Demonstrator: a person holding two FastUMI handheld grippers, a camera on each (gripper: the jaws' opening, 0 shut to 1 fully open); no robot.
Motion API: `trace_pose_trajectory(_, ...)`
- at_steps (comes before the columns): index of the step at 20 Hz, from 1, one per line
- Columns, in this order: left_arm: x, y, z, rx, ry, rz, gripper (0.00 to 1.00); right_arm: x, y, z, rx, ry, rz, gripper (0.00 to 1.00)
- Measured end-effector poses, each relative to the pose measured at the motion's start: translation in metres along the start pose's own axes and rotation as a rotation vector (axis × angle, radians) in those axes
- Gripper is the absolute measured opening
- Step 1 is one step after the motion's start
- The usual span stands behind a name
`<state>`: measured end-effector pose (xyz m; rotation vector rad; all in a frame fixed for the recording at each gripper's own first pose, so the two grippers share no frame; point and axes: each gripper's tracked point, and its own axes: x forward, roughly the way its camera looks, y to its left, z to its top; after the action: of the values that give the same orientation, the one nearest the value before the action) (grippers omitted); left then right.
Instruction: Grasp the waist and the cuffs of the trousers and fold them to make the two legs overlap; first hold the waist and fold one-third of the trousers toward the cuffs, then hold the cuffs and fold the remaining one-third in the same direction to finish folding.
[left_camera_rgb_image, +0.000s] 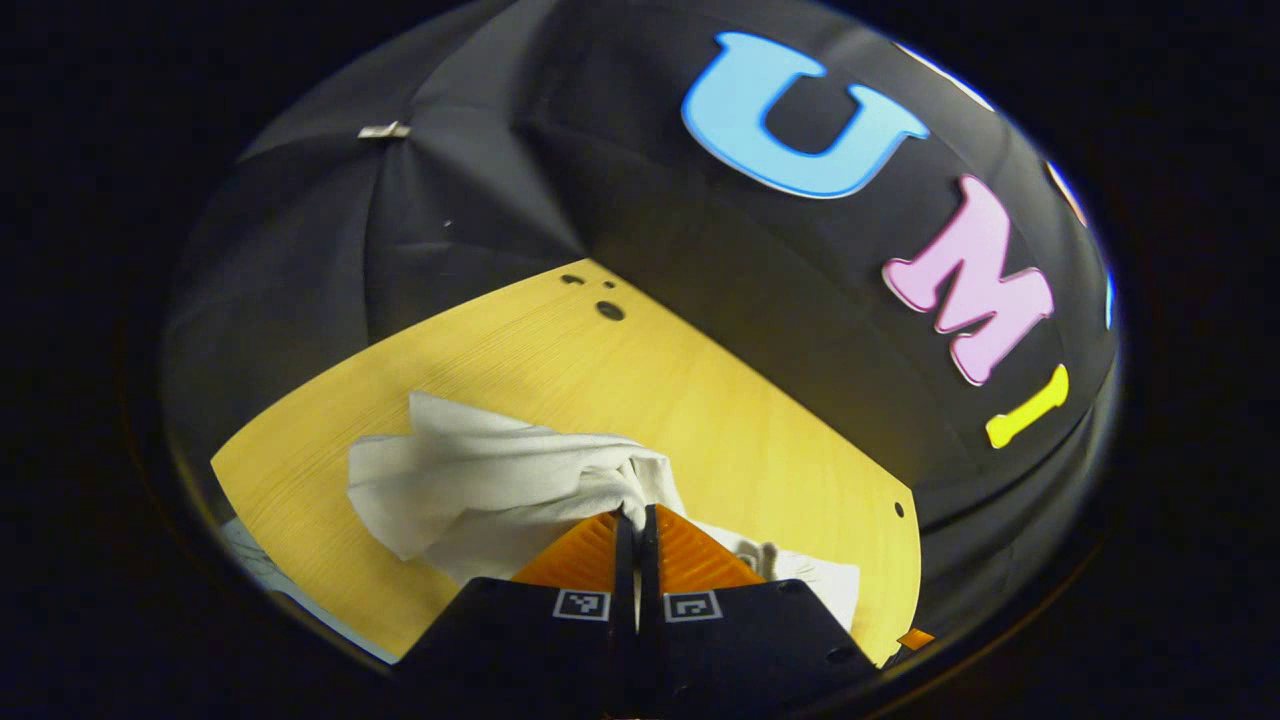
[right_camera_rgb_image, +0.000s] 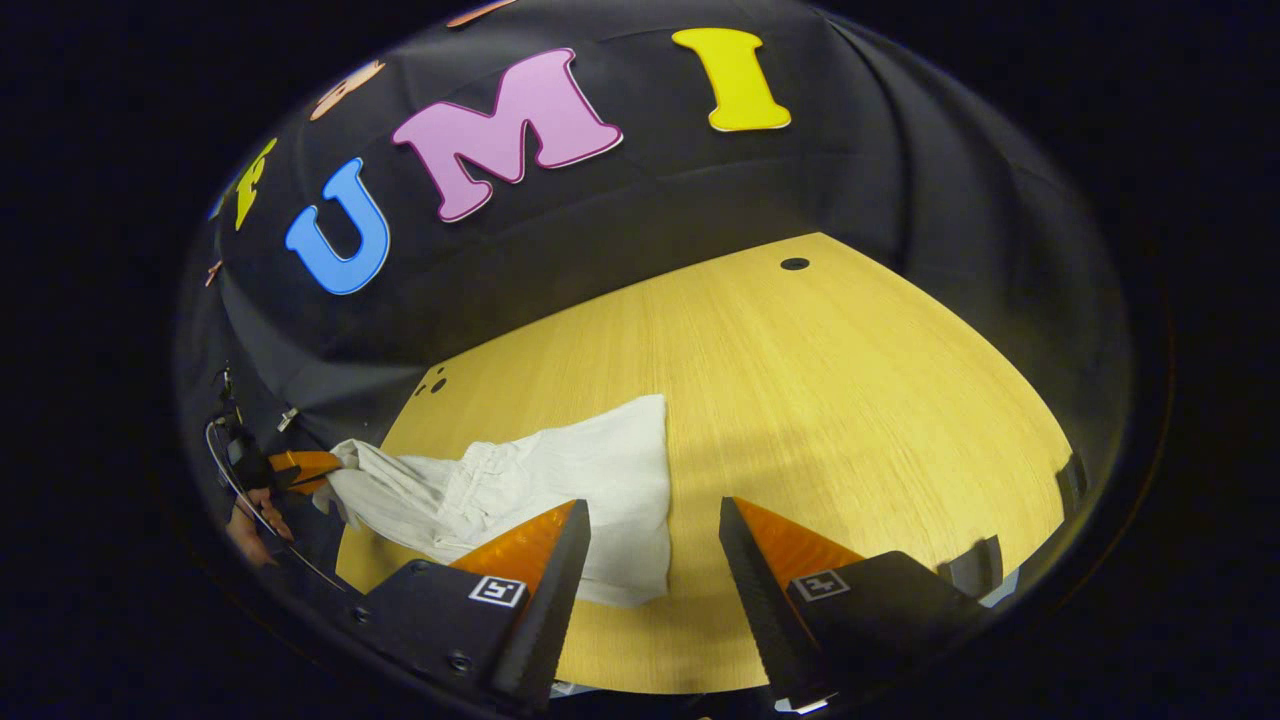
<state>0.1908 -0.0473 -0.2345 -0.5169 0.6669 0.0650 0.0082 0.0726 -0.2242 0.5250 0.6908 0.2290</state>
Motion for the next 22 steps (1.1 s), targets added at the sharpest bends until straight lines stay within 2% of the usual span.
trace_pose_trajectory(4,-0.008,-0.079,0.001,0.182,-0.04,-0.107,0.05,-0.018,-0.032,0.006,0.009,-0.026,-0.033,0.81)
trace_pose_trajectory(7,-0.003,-0.13,-0.026,0.318,-0.012,-0.168,0.05,-0.028,-0.054,0.011,0.04,-0.044,-0.058,0.81)
trace_pose_trajectory(10,0.001,-0.167,-0.055,0.393,0.022,-0.215,0.05,-0.037,-0.077,0.016,0.058,-0.059,-0.09,0.81)
trace_pose_trajectory(16,0.008,-0.197,-0.097,0.502,0.062,-0.236,0.05,-0.06,-0.11,0.016,0.099,-0.074,-0.126,0.81)
trace_pose_trajectory(22,0.013,-0.206,-0.141,0.579,0.115,-0.238,0.05,-0.069,-0.134,0.011,0.125,-0.064,-0.146,0.81)
